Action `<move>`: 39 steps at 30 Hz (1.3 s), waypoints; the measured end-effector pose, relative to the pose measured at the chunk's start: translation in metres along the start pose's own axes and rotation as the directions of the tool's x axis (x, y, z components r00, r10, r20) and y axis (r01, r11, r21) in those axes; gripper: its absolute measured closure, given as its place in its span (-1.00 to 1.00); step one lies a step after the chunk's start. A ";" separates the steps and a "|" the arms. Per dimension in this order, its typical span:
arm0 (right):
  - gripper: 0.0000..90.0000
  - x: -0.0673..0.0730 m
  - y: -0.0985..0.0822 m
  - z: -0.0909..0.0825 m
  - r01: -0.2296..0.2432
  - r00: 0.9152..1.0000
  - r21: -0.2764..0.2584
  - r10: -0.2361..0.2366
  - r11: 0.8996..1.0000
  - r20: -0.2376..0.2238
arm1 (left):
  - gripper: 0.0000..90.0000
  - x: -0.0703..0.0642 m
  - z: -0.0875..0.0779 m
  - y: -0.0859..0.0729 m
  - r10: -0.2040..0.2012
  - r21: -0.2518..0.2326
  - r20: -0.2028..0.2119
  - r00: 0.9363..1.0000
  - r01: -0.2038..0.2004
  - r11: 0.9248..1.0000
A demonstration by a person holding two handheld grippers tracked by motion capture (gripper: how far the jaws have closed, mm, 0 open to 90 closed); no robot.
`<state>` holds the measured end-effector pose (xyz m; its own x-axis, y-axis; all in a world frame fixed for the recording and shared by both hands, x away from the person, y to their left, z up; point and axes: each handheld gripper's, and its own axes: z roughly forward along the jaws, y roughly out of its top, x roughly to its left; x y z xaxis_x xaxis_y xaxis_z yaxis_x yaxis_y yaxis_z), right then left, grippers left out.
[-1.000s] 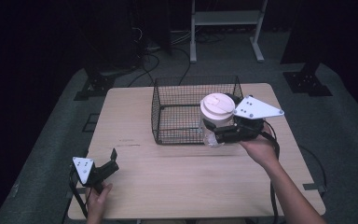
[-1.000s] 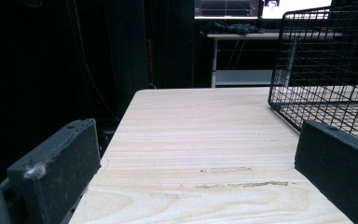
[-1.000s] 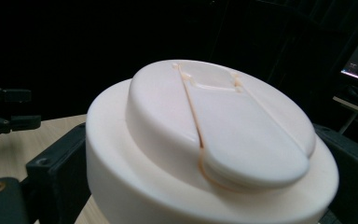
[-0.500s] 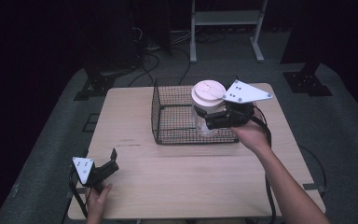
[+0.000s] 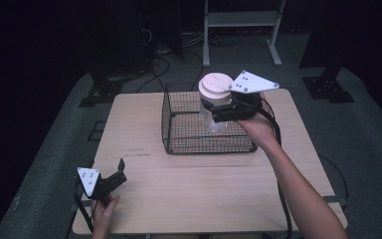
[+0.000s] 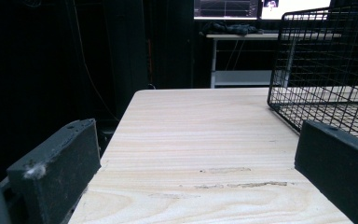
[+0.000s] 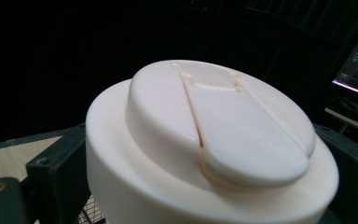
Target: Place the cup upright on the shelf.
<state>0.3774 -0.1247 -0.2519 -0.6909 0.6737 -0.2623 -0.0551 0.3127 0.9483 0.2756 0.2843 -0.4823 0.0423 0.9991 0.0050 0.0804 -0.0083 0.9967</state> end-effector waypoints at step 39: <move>-0.91 -0.021 -0.045 0.101 -0.073 0.995 0.082 0.067 0.994 0.077 | -1.00 0.002 -0.001 0.000 -0.011 -0.001 0.003 1.000 0.011 1.000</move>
<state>0.4667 -0.0851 -0.3070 -0.6356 0.7426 -0.2109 0.0548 0.3159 0.9472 0.2750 0.2859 -0.4822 0.0441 0.9990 -0.0059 0.0799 0.0023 0.9968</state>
